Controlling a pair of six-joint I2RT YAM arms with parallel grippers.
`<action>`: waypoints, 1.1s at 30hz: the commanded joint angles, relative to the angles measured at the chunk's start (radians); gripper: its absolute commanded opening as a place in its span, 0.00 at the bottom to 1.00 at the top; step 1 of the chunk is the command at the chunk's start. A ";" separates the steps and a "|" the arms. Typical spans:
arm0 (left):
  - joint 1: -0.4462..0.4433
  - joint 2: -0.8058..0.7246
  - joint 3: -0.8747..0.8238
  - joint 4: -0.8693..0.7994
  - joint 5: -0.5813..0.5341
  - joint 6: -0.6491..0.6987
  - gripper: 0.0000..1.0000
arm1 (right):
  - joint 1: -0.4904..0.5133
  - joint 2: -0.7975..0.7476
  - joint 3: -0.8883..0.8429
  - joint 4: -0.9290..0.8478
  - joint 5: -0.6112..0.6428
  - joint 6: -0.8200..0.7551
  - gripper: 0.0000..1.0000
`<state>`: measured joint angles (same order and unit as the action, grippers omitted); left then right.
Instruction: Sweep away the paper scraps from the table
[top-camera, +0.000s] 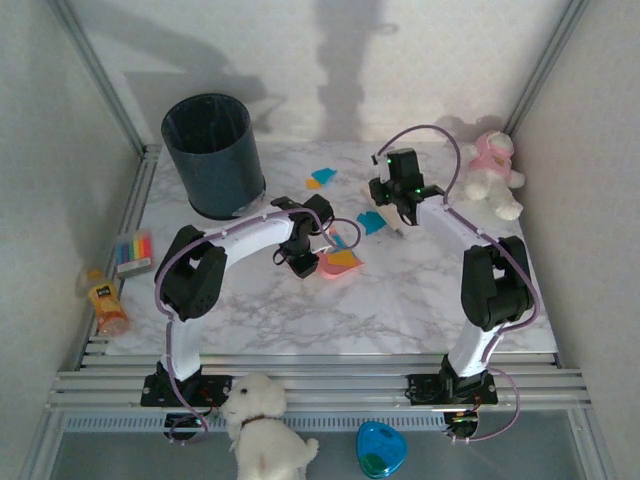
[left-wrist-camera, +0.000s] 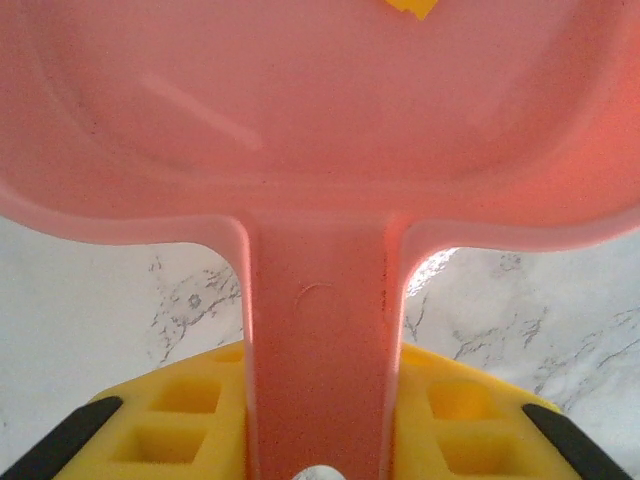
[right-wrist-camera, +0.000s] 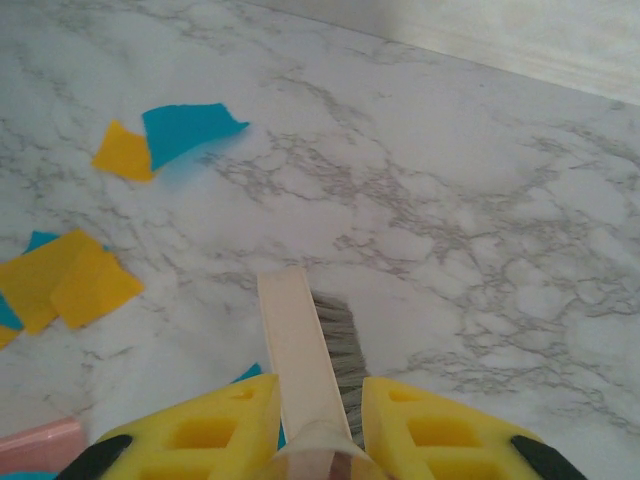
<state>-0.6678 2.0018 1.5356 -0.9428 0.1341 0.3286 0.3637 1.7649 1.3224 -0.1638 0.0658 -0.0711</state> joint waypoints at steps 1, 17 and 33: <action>0.014 -0.019 -0.013 -0.037 -0.013 -0.013 0.00 | 0.022 0.006 0.002 -0.054 -0.063 0.000 0.00; 0.014 -0.002 0.006 -0.041 -0.013 -0.015 0.00 | 0.118 -0.093 -0.064 -0.113 -0.068 0.080 0.00; 0.014 -0.001 0.007 -0.042 -0.008 -0.014 0.00 | 0.157 -0.169 -0.097 -0.152 -0.065 0.138 0.00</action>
<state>-0.6640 2.0018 1.5356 -0.9432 0.1341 0.3283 0.5087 1.6310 1.2373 -0.2668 0.0216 0.0338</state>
